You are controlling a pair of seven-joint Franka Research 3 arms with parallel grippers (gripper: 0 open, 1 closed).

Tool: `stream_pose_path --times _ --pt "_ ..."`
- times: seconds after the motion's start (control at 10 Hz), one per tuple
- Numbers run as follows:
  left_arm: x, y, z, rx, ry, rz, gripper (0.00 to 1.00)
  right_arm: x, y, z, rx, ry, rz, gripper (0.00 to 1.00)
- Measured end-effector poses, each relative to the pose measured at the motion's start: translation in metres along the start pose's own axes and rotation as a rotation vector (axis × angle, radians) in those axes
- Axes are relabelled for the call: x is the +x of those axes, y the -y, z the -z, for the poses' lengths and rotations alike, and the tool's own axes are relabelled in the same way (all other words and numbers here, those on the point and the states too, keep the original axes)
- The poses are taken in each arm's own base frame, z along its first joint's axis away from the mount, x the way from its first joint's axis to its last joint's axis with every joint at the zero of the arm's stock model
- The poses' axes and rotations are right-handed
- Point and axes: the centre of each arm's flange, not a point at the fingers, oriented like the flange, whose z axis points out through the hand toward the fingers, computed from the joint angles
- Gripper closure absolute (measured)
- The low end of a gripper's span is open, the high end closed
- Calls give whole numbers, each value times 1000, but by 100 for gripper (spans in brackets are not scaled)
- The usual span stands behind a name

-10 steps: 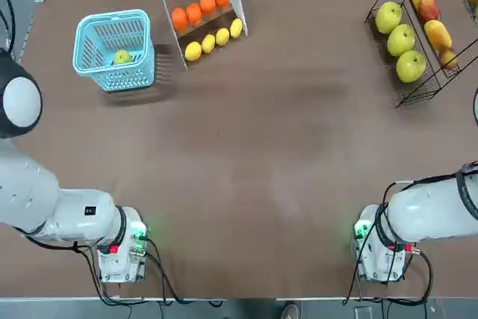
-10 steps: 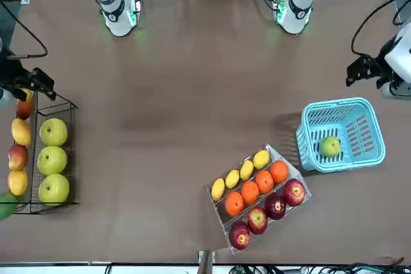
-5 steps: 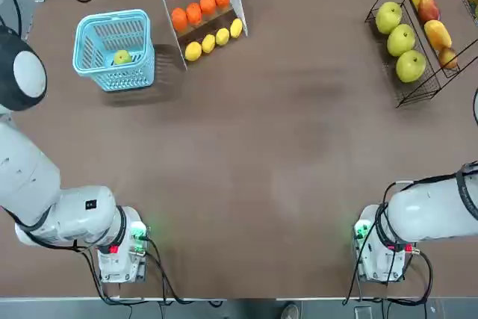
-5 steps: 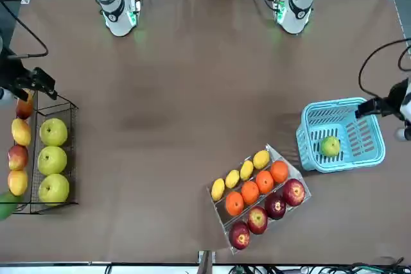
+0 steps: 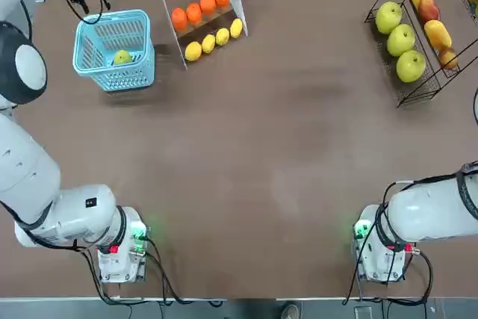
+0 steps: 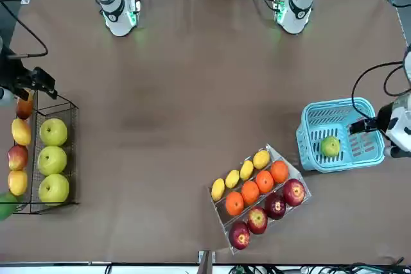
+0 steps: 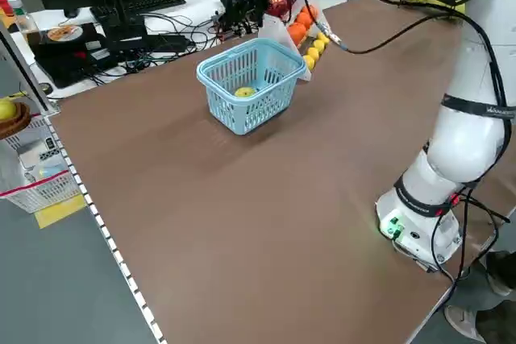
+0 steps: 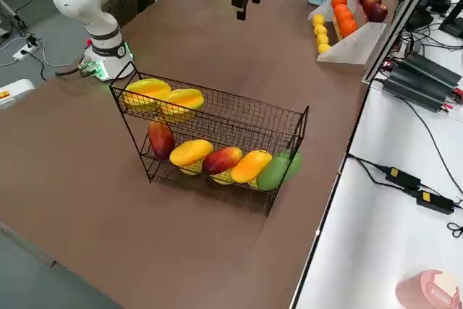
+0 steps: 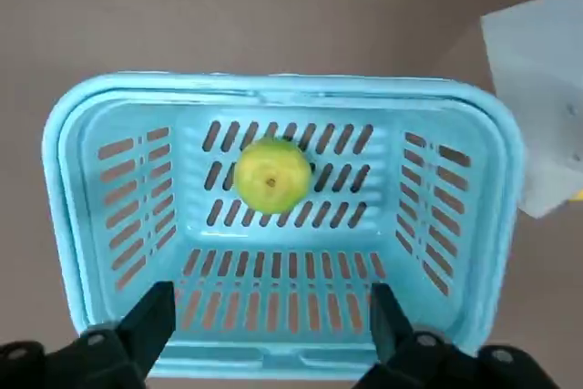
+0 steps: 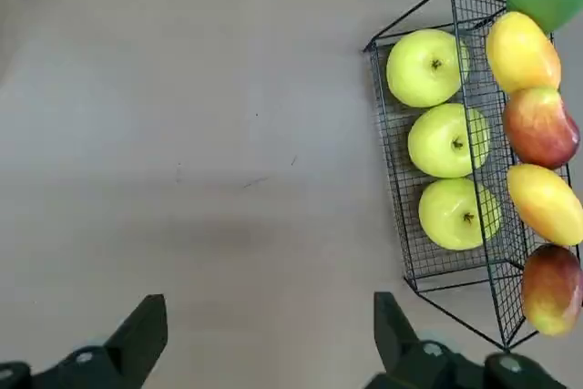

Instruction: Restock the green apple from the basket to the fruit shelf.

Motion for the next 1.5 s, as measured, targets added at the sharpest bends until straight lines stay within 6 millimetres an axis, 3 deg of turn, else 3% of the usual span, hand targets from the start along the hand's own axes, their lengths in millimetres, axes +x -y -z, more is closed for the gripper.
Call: stream_pose_path --times 0.2,0.5,0.9,1.1,1.5 --pt "-1 15 -41 8 -52 2 5 0 0 0 1 3 -1 0" --pt "-19 8 -113 9 -81 -12 5 -1 -1 -5 2 16 -2 0" --pt "-29 7 -134 8 -50 -13 5 3 3 -17 4 4 6 0" --pt "-27 7 -152 6 -62 -14 5 9 16 -42 6 -13 60 0" --pt "-19 8 -185 0 -87 -13 5 9 38 -81 134 -4 404 0"
